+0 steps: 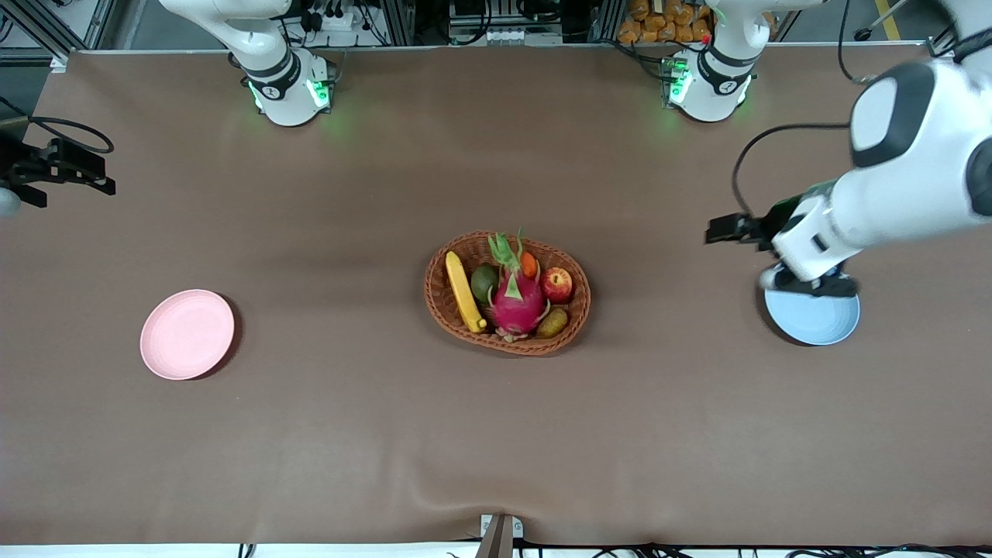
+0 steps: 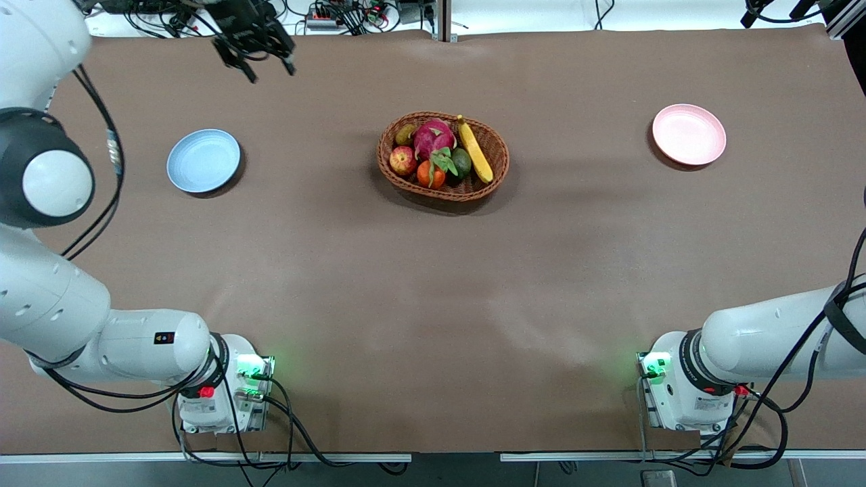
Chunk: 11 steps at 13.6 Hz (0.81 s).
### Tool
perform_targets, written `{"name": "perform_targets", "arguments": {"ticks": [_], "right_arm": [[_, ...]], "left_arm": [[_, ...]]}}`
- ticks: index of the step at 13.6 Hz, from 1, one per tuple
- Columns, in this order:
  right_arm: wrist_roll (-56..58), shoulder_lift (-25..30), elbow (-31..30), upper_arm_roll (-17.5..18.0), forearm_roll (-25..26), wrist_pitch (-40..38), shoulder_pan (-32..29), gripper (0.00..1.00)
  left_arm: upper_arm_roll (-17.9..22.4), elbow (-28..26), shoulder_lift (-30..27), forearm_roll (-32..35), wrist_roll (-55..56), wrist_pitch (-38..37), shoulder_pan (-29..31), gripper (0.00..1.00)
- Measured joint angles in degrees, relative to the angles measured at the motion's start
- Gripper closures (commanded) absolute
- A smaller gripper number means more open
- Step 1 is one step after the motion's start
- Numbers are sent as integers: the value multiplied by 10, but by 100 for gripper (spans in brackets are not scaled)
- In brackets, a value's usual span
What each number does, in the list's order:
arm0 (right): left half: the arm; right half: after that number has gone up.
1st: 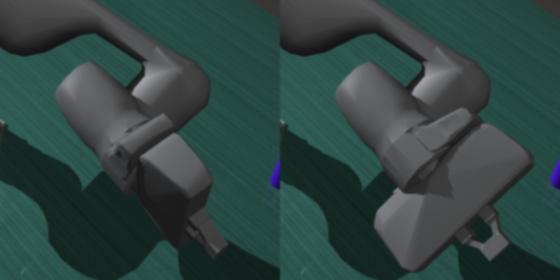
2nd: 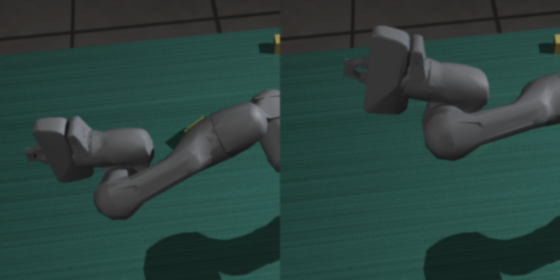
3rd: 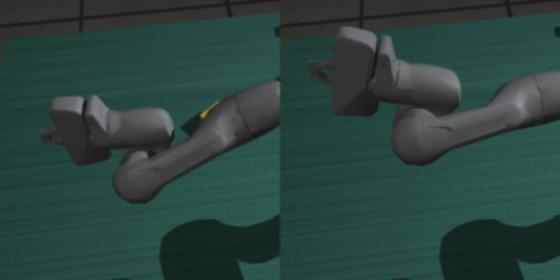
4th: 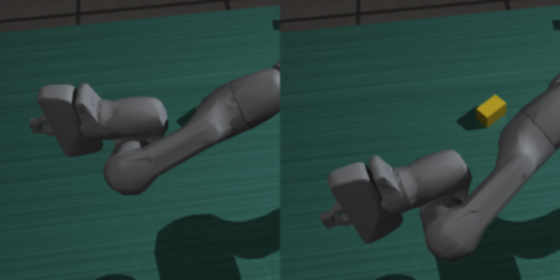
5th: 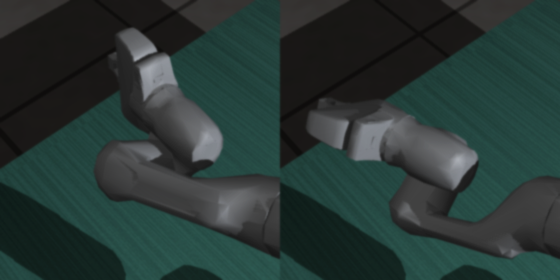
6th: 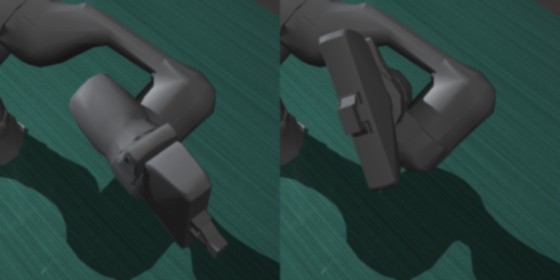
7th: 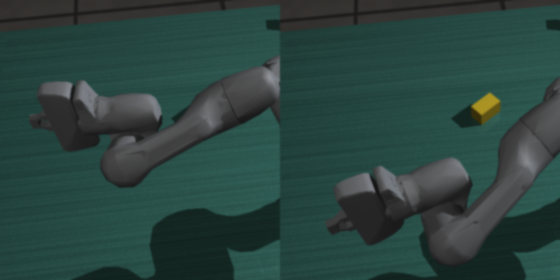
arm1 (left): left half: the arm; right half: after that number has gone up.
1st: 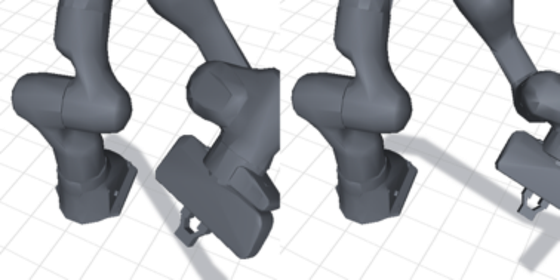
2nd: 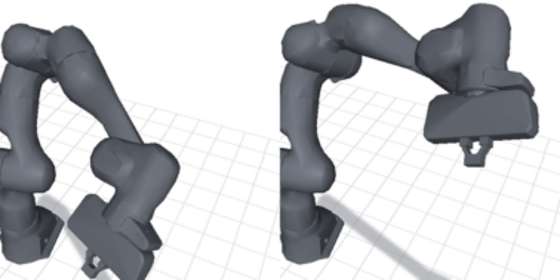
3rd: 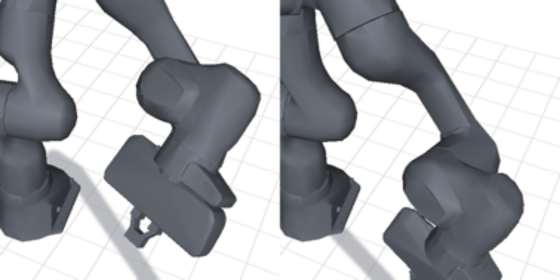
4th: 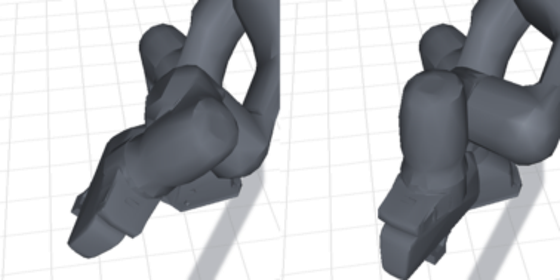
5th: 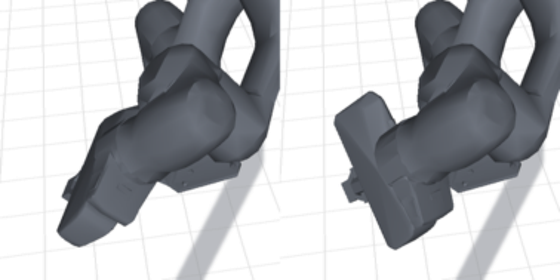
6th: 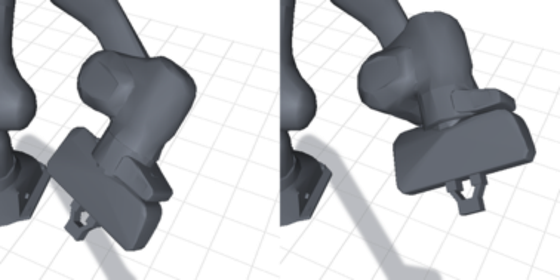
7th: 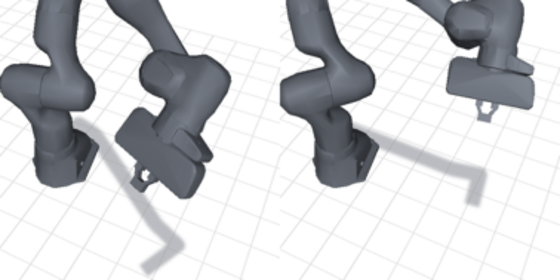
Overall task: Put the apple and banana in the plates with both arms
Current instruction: 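Reach the left gripper down to the red apple in the basket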
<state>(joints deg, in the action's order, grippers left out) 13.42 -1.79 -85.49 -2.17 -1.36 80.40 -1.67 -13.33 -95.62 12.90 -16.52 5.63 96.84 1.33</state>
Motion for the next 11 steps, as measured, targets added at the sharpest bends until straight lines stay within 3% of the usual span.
{"name": "perform_targets", "arguments": {"ticks": [4,8,11], "right_arm": [[0,0,0,0,0,0,0,0],[0,0,0,0,0,0,0,0],[0,0,0,0,0,0,0,0]], "left_arm": [[-12,-10,59,-15,-9,82,-63,0],[-16,-38,62,88,-5,175,-167,0],[-16,-99,63,141,-13,292,-211,0]]}}
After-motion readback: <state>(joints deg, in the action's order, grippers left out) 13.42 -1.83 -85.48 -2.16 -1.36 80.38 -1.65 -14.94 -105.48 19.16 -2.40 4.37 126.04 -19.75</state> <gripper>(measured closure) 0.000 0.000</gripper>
